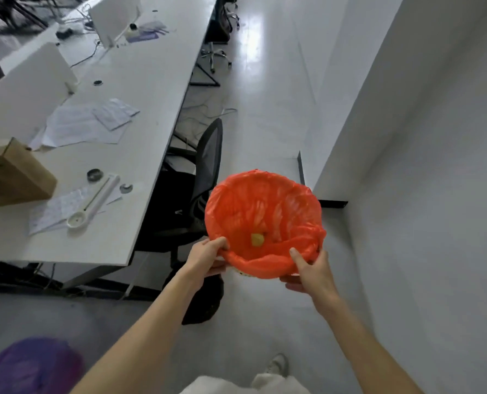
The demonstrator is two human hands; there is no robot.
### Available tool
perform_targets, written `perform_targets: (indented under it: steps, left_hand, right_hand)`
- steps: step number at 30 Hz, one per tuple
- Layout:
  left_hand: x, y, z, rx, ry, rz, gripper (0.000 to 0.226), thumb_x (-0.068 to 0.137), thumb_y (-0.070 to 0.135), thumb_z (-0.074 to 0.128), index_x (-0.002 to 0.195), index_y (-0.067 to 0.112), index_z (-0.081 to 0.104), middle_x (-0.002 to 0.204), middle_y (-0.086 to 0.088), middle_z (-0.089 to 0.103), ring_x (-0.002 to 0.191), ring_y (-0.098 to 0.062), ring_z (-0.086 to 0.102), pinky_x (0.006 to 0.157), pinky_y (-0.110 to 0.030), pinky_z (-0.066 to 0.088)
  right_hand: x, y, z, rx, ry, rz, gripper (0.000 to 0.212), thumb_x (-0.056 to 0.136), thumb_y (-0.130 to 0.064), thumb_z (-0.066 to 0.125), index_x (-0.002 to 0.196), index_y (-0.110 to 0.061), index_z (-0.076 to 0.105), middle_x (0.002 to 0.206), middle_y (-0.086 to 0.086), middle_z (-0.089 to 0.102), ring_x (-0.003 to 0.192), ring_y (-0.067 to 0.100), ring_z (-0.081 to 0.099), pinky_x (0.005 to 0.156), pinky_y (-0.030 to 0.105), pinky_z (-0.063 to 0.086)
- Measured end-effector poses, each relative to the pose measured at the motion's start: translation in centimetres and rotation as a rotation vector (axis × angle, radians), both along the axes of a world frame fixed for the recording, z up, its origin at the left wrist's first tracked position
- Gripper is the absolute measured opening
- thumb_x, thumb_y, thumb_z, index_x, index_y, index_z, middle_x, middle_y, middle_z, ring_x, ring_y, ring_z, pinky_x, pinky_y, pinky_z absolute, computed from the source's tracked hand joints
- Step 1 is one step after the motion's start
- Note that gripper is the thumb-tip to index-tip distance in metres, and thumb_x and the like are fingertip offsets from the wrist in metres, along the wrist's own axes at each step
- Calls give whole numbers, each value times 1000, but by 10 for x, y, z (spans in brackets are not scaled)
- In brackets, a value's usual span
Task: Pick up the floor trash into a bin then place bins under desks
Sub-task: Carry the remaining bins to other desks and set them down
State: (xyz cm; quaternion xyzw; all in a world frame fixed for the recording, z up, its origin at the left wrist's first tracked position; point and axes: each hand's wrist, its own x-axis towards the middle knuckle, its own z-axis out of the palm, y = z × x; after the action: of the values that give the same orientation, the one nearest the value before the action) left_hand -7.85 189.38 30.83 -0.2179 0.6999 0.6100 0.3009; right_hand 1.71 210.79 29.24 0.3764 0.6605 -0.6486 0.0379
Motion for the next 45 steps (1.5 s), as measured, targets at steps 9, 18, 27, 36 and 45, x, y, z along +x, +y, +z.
perform_targets:
  steps: [9, 18, 27, 36, 45]
  left_hand:
    - [-86, 102, 18, -31, 45, -3, 22, 83, 25, 67, 101, 13, 67, 83, -2, 75, 69, -21, 76, 79, -38, 58]
    - [-262, 157, 9, -132, 134, 4, 34, 90, 31, 64, 120, 17, 53, 102, -7, 69, 79, -27, 75, 66, -40, 64]
    - [-476, 219, 12, -58, 96, 130, 27, 91, 7, 57, 118, 12, 51, 98, -12, 66, 83, -27, 70, 59, -37, 60]
    - [-680, 271, -4, -130, 57, 215, 30, 86, 9, 57, 114, 17, 52, 102, -14, 65, 85, -31, 69, 59, -41, 62]
    - [-930, 329, 8, -303, 116, 65, 29, 97, 41, 53, 119, 25, 43, 93, 0, 65, 77, -21, 72, 68, -37, 60]
  right_hand:
    - [-111, 95, 13, 10, 13, -46, 37, 94, -7, 53, 127, -8, 37, 126, 14, 50, 90, 24, 60, 55, 38, 60]
    - [-265, 175, 18, 149, 14, 58, 36, 94, -4, 49, 127, -12, 38, 119, 10, 52, 91, 22, 58, 52, 37, 60]
    - [-494, 239, 29, 161, -3, 99, 60, 91, -49, 62, 138, -22, 37, 124, 6, 59, 78, 21, 72, 56, 34, 60]
    - [-715, 263, 10, 31, -39, 89, 47, 93, -10, 58, 132, -13, 33, 127, 11, 48, 105, 31, 59, 57, 39, 61]
    - [-995, 331, 11, 88, -45, 182, 49, 95, -8, 50, 138, -12, 28, 128, 14, 45, 104, 38, 59, 52, 40, 61]
